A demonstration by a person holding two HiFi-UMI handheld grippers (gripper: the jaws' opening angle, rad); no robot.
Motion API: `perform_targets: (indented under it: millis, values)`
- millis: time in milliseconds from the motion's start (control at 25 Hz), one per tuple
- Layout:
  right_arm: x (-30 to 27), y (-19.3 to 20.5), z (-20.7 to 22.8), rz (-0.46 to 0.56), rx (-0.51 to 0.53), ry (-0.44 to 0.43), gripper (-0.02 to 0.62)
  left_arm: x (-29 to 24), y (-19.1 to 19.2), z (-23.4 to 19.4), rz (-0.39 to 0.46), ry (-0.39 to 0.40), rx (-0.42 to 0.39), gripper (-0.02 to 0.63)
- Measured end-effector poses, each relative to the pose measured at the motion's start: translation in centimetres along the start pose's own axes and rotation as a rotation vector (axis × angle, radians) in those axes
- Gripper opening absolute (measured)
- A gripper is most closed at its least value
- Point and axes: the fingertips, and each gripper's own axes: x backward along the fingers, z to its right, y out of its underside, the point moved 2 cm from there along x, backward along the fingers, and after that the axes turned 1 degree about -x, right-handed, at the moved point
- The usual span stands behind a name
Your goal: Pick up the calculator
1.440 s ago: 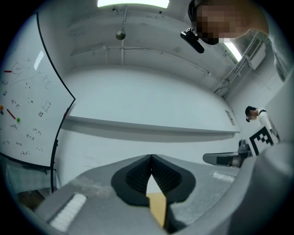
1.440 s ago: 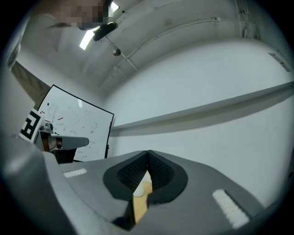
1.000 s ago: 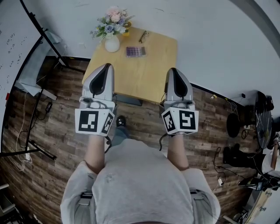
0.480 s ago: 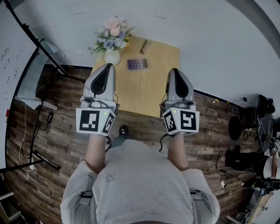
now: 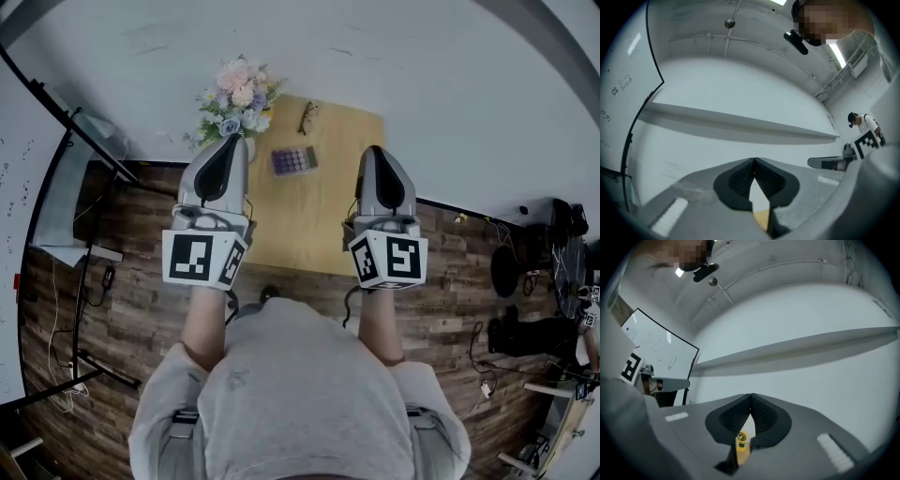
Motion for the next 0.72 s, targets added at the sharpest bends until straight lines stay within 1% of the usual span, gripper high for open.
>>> perform_targets:
  millis: [320,720]
  values:
    - [-2.5,0.8,-0.1,0.009,0.01,0.049,0.0,-2.9,0.9,-2.2,0.003,0.055,0.01,0.006]
    - [-3.9,2.8,0.5,-0.048,0.02,0.063,0.0,-4.9,4.0,-2.4,-0.048,0.086,0.065,0.006]
